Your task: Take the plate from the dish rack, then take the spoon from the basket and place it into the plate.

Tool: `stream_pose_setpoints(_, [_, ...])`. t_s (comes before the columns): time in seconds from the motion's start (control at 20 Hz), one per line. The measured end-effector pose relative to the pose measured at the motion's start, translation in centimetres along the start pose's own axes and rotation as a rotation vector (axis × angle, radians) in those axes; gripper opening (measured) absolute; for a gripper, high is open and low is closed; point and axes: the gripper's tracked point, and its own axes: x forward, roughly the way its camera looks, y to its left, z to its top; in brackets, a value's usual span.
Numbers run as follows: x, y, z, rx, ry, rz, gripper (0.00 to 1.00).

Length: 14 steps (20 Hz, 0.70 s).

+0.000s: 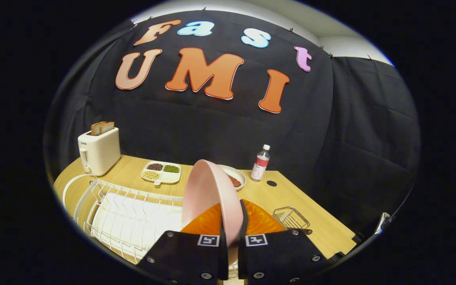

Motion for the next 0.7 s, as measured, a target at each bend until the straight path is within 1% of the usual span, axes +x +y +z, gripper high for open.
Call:
stream_pose_setpoints(0.15, [0.0, -0.5, 0.4, -0.017, -0.013, -0.019, 0.09])
stream_pose_setpoints(0.3, [-0.7, -0.7, 1.9, -0.021, -0.053, -0.024, 0.09])
stream_pose_setpoints(0.45, [-1.6, -1.1, 2.8, -0.012, -0.076, -0.017, 0.09])
stream_pose_setpoints(0.7, [-3.8, -2.1, 2.7, 0.032, -0.086, 0.013, 0.09])
